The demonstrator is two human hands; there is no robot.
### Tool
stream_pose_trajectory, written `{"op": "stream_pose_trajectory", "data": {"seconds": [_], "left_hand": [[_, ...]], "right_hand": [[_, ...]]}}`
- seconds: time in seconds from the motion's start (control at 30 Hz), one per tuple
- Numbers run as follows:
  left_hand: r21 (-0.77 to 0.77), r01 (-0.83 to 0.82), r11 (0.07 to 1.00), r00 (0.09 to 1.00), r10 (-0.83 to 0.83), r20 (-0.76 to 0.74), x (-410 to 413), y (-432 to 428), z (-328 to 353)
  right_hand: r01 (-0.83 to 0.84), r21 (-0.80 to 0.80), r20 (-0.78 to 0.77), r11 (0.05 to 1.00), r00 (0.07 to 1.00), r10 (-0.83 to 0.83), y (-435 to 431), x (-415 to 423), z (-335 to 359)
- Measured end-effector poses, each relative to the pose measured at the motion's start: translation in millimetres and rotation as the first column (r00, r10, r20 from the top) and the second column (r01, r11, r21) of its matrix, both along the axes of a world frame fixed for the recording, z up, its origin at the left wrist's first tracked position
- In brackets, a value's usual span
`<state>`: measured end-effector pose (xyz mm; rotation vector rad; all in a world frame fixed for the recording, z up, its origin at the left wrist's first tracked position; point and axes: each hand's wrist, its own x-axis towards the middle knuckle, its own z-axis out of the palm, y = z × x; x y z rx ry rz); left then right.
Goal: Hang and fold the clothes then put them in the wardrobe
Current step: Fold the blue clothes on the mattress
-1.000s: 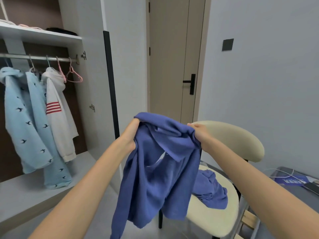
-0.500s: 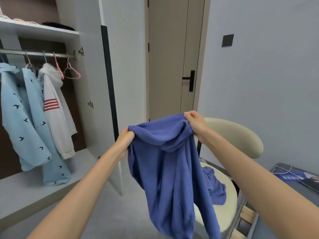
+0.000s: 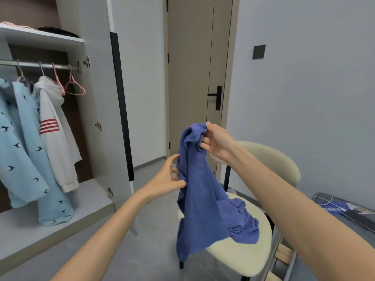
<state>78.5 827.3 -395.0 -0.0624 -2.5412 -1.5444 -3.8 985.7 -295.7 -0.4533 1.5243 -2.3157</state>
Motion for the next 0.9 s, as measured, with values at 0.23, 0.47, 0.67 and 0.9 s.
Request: {"op": "stream_pose_trajectory", "data": {"seconds": [0.23, 0.47, 0.67, 0.9], "left_hand": [[0.088, 0.013, 0.996, 0.988, 0.001, -0.154, -12.6, 19.7, -12.0], [0.176, -0.077, 0.981, 0.992, 0.058, 0.108, -7.9, 3.3, -12.3], [0.425, -0.236, 0.874, 0.961, 0.147, 0.232, -13.0, -4.9, 8.0], [0.589, -0.324, 0.740, 0.941, 0.190, 0.280, -15.0, -8.5, 8.2]], "right_hand": [[-0.053, -0.096, -0.024, 0.994, 0.998, 0.051, -4.5, 4.3, 10.1], [0.132, -0.179, 0.027, 0.975, 0.991, -0.129, 12.8, -16.8, -9.2], [0.038, 0.409, -0.140, 0.912, 0.990, 0.021, 21.1, -20.9, -61.1], [-0.132, 0.719, -0.259, 0.682, 0.860, 0.439, 20.1, 18.3, -85.0]]}}
